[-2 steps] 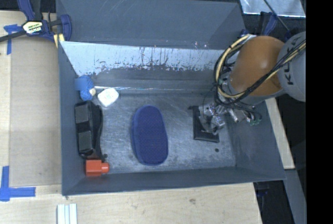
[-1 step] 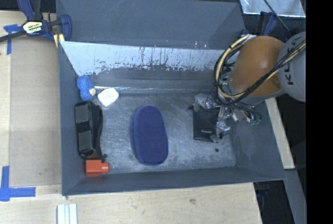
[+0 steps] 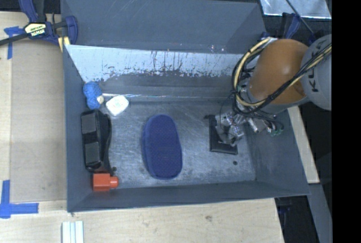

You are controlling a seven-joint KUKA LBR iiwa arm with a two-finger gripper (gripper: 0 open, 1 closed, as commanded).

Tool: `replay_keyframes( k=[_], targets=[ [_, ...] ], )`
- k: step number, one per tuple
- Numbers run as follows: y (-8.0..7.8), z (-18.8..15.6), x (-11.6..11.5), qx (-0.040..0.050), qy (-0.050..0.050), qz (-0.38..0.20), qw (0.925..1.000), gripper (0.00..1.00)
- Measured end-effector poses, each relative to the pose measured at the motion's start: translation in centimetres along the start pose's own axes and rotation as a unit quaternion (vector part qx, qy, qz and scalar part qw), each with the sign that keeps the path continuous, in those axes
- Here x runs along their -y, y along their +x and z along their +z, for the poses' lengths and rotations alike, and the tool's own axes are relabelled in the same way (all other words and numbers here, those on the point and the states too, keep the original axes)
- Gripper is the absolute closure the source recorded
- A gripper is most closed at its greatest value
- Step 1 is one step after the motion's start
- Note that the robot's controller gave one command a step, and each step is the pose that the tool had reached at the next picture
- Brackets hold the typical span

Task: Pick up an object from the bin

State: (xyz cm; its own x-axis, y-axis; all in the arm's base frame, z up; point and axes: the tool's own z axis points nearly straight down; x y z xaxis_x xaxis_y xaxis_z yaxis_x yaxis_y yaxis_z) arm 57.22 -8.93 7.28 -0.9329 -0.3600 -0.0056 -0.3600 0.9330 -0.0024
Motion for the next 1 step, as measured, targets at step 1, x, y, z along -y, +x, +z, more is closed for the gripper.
replay_keyframes(
  k=[1],
  targets=[
    [0.0, 0.0, -0.01, 0.0, 0.0, 0.0, 1.0, 0.0]
  ],
)
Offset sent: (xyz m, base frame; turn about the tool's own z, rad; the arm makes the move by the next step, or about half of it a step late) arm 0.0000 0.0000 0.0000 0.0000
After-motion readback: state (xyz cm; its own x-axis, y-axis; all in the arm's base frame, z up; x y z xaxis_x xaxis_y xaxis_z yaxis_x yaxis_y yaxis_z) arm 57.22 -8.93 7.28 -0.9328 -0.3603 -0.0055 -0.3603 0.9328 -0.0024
